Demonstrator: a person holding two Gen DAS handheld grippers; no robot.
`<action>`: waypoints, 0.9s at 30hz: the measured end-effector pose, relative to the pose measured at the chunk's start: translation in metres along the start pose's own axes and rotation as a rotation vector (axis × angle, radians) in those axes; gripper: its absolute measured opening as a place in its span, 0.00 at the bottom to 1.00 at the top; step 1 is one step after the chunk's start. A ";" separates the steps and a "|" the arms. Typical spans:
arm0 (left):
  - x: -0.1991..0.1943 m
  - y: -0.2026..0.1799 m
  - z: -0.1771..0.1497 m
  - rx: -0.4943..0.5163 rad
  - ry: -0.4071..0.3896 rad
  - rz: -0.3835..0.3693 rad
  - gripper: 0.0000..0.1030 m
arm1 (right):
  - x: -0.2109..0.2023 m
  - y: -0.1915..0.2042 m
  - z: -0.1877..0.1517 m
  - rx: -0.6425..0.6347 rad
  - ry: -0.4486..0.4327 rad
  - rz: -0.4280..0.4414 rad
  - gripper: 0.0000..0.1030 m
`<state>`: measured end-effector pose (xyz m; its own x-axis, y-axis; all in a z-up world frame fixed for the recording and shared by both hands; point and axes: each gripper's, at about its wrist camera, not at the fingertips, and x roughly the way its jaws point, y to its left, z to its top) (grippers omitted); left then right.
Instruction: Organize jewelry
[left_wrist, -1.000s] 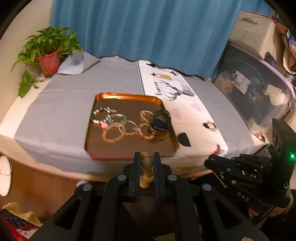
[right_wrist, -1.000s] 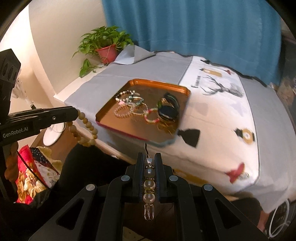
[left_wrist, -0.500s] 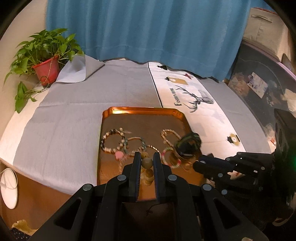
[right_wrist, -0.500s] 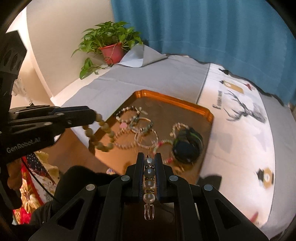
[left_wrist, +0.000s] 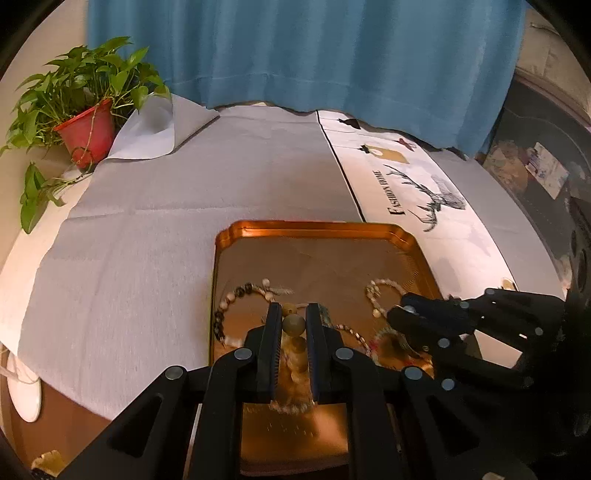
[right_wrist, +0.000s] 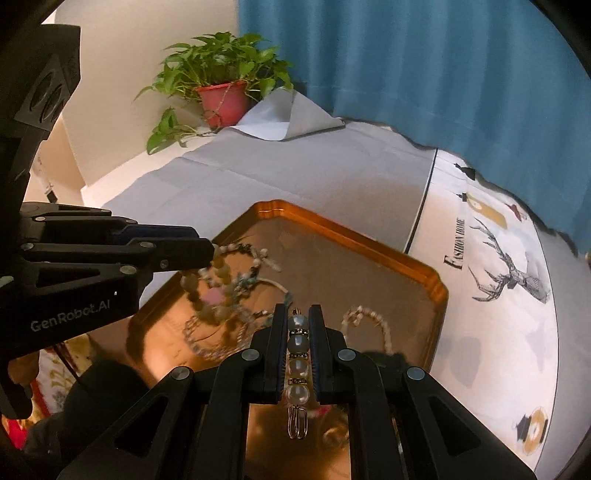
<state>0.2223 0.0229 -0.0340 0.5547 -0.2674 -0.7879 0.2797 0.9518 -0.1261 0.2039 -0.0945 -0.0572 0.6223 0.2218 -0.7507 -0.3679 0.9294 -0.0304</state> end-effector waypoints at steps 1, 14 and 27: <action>0.002 0.001 0.003 0.000 -0.008 -0.004 0.11 | 0.002 -0.002 0.001 -0.002 0.001 -0.005 0.11; -0.018 -0.008 -0.030 -0.013 -0.017 0.171 0.99 | -0.036 0.017 -0.039 -0.088 0.002 -0.078 0.81; -0.096 -0.045 -0.105 -0.033 -0.084 0.242 0.99 | -0.107 0.021 -0.104 0.072 0.005 -0.150 0.81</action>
<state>0.0742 0.0213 -0.0162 0.6657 -0.0411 -0.7451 0.1054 0.9936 0.0393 0.0581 -0.1297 -0.0460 0.6629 0.0773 -0.7447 -0.2202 0.9708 -0.0953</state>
